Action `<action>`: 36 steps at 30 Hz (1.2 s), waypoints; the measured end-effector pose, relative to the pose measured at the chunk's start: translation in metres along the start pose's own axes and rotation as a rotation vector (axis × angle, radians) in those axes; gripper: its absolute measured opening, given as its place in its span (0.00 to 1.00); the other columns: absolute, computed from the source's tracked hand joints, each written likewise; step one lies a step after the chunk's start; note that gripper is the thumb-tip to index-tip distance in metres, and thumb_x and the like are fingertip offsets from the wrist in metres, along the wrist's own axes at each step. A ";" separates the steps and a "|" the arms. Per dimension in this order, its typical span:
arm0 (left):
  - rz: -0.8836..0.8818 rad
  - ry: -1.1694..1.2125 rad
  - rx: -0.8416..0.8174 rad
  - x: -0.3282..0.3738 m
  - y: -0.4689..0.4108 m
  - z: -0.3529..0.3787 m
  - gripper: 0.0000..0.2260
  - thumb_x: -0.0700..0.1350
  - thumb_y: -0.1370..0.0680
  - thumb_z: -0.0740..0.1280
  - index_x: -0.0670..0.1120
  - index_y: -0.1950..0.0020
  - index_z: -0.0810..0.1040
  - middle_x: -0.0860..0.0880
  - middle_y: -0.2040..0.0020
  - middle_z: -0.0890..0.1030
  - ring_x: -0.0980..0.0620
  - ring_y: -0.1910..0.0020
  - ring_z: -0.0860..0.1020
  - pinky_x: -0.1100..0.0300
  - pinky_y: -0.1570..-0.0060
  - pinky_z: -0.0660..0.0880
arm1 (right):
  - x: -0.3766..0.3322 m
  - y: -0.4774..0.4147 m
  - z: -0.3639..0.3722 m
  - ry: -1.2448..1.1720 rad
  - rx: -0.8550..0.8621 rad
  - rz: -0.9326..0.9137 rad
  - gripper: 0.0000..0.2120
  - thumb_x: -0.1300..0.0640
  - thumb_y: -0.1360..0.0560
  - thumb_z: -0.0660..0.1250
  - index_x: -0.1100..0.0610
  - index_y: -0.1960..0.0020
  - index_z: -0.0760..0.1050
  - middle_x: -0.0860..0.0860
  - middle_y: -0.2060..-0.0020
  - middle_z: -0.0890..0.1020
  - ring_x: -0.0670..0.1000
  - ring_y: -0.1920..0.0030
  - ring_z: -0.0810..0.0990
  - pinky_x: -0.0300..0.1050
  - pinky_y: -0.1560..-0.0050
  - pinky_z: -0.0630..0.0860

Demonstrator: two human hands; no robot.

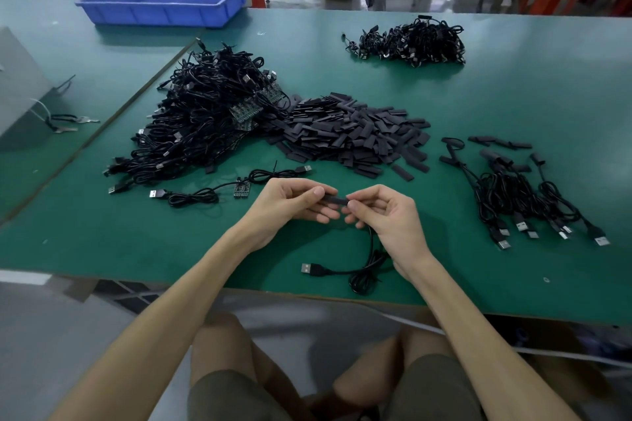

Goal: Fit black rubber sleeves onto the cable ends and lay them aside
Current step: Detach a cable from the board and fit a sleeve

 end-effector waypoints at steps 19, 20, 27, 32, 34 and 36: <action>-0.060 -0.817 -0.093 0.008 -0.009 0.064 0.10 0.54 0.21 0.71 0.49 0.48 0.84 0.55 0.60 0.83 0.61 0.63 0.79 0.66 0.59 0.74 | -0.003 0.000 -0.017 -0.239 0.223 -0.023 0.06 0.63 0.20 0.71 0.58 0.44 0.82 0.57 0.55 0.87 0.52 0.56 0.86 0.39 0.57 0.78; -0.052 -0.856 -0.130 0.008 -0.010 0.078 0.10 0.55 0.21 0.71 0.48 0.51 0.83 0.55 0.63 0.81 0.62 0.66 0.76 0.68 0.63 0.71 | -0.002 0.000 -0.017 -0.242 0.227 -0.024 0.07 0.63 0.20 0.70 0.57 0.43 0.82 0.56 0.55 0.87 0.52 0.55 0.85 0.39 0.57 0.78; -0.085 -0.758 -0.071 0.016 -0.016 0.091 0.08 0.44 0.22 0.71 0.39 0.56 0.82 0.49 0.66 0.79 0.57 0.69 0.72 0.60 0.65 0.71 | 0.002 -0.001 -0.021 -0.331 0.291 0.015 0.06 0.59 0.18 0.69 0.54 0.44 0.84 0.57 0.52 0.87 0.54 0.51 0.86 0.46 0.49 0.82; -0.036 -0.537 -0.011 0.052 -0.036 0.077 0.06 0.42 0.19 0.69 0.41 0.50 0.82 0.39 0.53 0.84 0.51 0.60 0.81 0.51 0.58 0.81 | 0.006 -0.004 -0.021 -0.210 0.349 0.067 0.09 0.59 0.15 0.64 0.54 0.42 0.82 0.51 0.48 0.87 0.54 0.43 0.84 0.50 0.40 0.80; -0.008 -0.481 -0.012 0.065 -0.051 0.085 0.05 0.41 0.18 0.68 0.40 0.49 0.82 0.38 0.53 0.84 0.46 0.61 0.82 0.52 0.61 0.80 | 0.003 -0.004 -0.015 -0.129 0.309 0.048 0.10 0.66 0.16 0.64 0.56 0.45 0.82 0.48 0.53 0.88 0.51 0.49 0.85 0.43 0.48 0.81; 0.041 -0.507 -0.015 0.075 -0.067 0.102 0.05 0.40 0.18 0.68 0.41 0.48 0.83 0.39 0.55 0.85 0.49 0.62 0.82 0.54 0.62 0.79 | 0.002 -0.004 -0.008 -0.117 0.249 0.064 0.10 0.69 0.18 0.63 0.60 0.51 0.80 0.49 0.62 0.87 0.49 0.59 0.84 0.39 0.59 0.78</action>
Point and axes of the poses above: each hand's wrist, its own y-axis away from the middle knuckle, its own z-axis out of the palm, x = y × z, the point moved 5 cm from there along -y, towards the middle knuckle
